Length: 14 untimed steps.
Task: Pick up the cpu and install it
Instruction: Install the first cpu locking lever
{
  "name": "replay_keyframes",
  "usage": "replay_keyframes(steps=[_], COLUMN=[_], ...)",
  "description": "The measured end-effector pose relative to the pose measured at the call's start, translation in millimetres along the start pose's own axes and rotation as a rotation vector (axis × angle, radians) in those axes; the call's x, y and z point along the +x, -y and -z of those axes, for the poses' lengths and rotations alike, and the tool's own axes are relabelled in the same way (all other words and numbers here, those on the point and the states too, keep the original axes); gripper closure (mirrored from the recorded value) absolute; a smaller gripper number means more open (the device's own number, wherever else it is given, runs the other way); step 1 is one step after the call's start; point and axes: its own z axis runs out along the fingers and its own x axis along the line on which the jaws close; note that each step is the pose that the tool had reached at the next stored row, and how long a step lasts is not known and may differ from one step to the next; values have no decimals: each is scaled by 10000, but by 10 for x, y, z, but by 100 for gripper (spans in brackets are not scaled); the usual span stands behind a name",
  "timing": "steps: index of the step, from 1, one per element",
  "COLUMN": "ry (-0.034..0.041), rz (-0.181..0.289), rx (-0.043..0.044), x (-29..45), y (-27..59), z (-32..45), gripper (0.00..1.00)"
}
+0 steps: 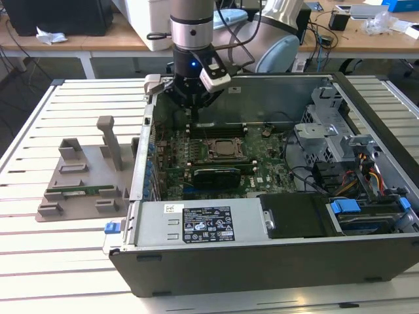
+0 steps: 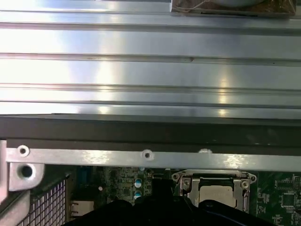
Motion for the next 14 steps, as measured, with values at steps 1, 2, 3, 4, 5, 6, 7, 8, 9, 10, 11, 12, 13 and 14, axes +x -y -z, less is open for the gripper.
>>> replay_keyframes(steps=[1, 2, 3, 4, 5, 6, 7, 8, 9, 10, 11, 12, 13, 14], ry=[-4, -12, -22, -31, -42, -51, -63, -72, -82, -89, -94, -94, -94, -94], rz=[0, 0, 0, -2, 1, 0, 0, 1, -1, 0, 2, 1, 0, -1], rx=[0, -1, -1, -1, -1, -2, -1, -2, -1, -2, -1, -2, -2, -2], x=[-32, -91, -143, -178, -218, -250, -287, -322, -359, -383, -399, -399, -400, -400], y=[1, 2, 3, 4, 5, 6, 6, 7, 8, 9, 10, 10, 9, 9], z=[0, 0, 0, -1, -1, -1, -2, -2, -3, -3, -3, -3, -3, -3], gripper=[89, 89, 89, 89, 89, 89, 89, 89, 89, 89, 89, 89, 89, 89])
